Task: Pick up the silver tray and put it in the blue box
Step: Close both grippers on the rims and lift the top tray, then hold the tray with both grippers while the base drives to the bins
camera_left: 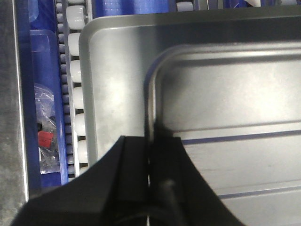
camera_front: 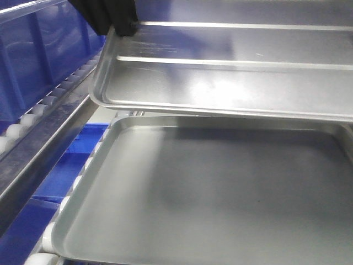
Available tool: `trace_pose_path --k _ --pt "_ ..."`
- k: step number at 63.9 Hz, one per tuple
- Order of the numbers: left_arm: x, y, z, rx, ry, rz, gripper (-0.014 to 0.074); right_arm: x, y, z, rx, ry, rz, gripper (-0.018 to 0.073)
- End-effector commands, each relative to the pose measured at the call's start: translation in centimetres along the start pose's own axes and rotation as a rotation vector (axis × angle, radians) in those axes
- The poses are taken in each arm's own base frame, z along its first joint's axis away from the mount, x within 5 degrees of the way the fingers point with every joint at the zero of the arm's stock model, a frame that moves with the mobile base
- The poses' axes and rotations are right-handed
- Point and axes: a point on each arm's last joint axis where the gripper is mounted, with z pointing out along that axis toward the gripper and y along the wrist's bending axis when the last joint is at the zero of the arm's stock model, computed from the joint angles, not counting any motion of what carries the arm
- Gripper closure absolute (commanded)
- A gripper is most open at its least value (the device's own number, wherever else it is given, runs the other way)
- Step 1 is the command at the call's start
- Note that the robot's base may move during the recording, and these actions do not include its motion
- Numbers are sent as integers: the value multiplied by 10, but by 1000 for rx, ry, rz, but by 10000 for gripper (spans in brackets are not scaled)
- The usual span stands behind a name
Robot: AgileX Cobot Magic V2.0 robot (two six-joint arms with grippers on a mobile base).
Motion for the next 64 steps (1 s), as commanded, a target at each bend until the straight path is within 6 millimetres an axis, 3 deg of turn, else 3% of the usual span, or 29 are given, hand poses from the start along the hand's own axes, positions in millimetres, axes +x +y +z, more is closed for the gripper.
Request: trace_pose_path --k 1,64 --pt "-10 3 -19 16 -85 26 692 -11 1 -12 -10 -97 -31 502" --pt "-9 2 -19 18 -83 25 692 -11 1 -12 -10 -97 -31 502"
